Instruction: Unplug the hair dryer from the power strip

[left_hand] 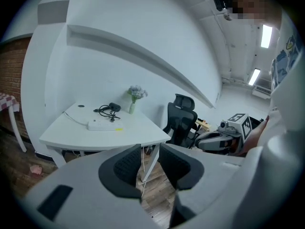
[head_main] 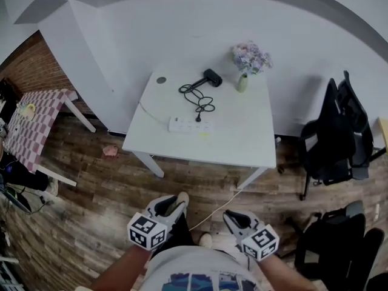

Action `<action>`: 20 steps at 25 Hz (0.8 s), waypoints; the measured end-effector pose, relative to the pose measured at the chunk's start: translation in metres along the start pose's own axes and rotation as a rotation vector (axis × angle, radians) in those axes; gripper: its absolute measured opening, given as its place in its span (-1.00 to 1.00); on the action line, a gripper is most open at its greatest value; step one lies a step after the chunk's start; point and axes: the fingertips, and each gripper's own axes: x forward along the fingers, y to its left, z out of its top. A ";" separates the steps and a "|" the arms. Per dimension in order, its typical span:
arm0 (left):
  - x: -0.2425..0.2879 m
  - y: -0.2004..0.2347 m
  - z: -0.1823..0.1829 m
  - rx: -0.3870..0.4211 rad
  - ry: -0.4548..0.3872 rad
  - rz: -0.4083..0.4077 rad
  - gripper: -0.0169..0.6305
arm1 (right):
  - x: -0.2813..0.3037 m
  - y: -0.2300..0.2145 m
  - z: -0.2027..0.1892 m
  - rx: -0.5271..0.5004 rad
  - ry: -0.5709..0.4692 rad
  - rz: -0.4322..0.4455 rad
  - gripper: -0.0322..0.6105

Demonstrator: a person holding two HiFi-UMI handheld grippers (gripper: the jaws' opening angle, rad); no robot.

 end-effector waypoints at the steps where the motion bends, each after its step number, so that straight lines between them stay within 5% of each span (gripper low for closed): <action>1: 0.009 0.005 0.004 0.001 0.001 -0.008 -0.62 | 0.003 -0.008 0.001 -0.002 0.004 -0.012 -0.82; 20: 0.160 0.165 0.106 0.080 0.067 -0.178 -0.56 | 0.157 -0.135 0.055 0.016 0.090 -0.192 -0.81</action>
